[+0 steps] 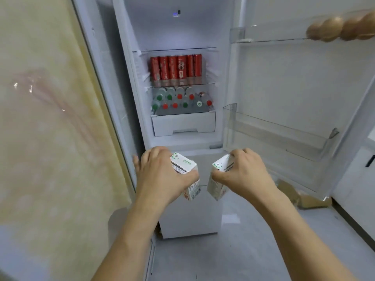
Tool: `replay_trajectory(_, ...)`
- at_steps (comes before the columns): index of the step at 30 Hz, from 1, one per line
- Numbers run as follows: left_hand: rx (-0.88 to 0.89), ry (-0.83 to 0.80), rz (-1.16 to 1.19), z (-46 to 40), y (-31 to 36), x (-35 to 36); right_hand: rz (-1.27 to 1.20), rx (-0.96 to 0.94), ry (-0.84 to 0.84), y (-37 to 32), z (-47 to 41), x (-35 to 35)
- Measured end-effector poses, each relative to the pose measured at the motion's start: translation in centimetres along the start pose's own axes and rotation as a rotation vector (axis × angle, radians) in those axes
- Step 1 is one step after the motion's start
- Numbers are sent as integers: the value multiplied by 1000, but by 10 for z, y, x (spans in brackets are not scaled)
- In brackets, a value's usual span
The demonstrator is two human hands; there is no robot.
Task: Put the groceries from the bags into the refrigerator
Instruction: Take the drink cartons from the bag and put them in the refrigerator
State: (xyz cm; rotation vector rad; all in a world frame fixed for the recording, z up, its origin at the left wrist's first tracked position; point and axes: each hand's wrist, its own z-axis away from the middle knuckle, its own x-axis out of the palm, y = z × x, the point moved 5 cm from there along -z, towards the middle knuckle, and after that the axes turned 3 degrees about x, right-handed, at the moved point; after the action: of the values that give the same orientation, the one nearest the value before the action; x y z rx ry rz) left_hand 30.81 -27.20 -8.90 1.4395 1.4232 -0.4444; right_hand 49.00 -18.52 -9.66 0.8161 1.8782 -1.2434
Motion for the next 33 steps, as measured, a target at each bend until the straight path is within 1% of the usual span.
replay_trajectory(4, -27, 51, 21, -21, -37, -3, -27, -8, -13, -24, -23, 24)
replay_trajectory(7, -44, 70, 42, -46, -53, 5, -36, -16, -34, -32, -49, 37)
replay_trajectory(10, -72, 60, 79, -74, -59, 18, -62, -33, -44, -37, -81, 45)
replay_trajectory(14, -126, 47, 201, -114, -59, 32, -117, -70, -52, -43, -130, 49)
replay_trajectory(19, -158, 76, 294, -171, -49, 35, -234, -111, -91, -41, -200, 54)
replay_trajectory(24, -189, 105, 360, -231, -58, 46, -360, -129, -159, -48, -270, 58)
replay_trajectory(27, -181, 101, 381, -274, -65, 49, -436, -165, -177, -61, -310, 56)
replay_trajectory(30, -149, 128, 395, -317, -67, 48, -485, -193, -242, -78, -349, 57)
replay_trajectory(33, -93, 132, 417, -360, -69, 40, -549, -182, -240, -93, -387, 55)
